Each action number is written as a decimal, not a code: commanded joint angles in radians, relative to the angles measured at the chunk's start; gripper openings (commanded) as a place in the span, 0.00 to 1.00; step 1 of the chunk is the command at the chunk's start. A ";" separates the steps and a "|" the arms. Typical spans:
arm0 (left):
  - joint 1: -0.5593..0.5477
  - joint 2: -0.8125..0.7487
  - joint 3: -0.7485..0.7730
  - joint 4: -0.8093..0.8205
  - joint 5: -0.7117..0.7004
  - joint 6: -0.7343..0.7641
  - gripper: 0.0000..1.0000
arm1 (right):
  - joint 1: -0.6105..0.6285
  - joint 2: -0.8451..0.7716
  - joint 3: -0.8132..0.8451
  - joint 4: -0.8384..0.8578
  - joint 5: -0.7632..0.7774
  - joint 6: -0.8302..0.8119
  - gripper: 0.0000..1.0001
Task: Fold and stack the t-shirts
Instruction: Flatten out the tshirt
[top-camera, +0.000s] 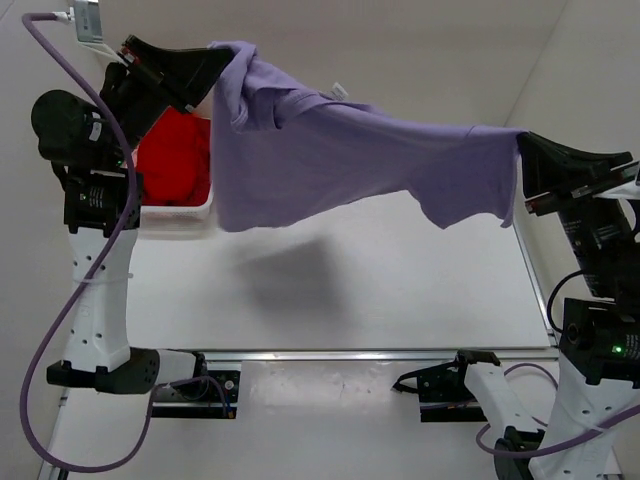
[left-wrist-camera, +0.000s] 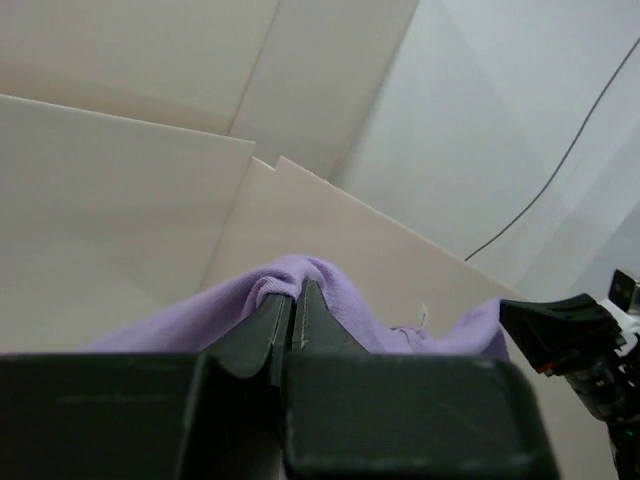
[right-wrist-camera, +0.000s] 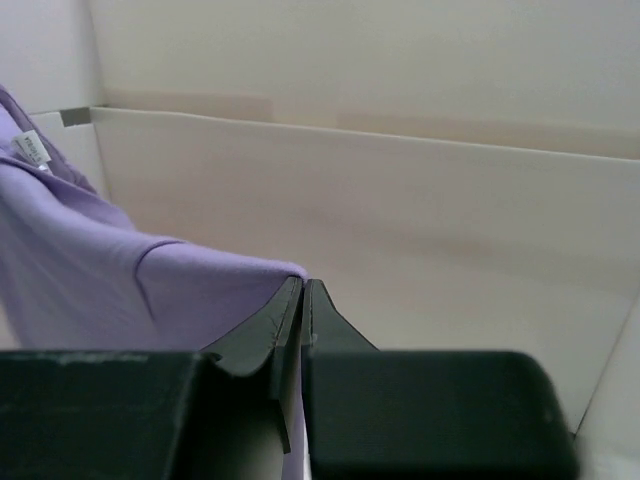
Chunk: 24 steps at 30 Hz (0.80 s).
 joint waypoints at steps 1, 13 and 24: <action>-0.004 0.124 -0.023 -0.036 0.009 0.001 0.00 | -0.013 0.054 -0.030 0.062 -0.039 0.035 0.00; -0.093 0.417 -0.024 -0.052 -0.062 0.087 0.00 | 0.030 0.220 -0.208 0.085 0.118 -0.074 0.01; -0.148 0.663 0.386 0.069 0.092 -0.107 0.00 | 0.107 0.373 0.251 -0.148 0.465 -0.323 0.01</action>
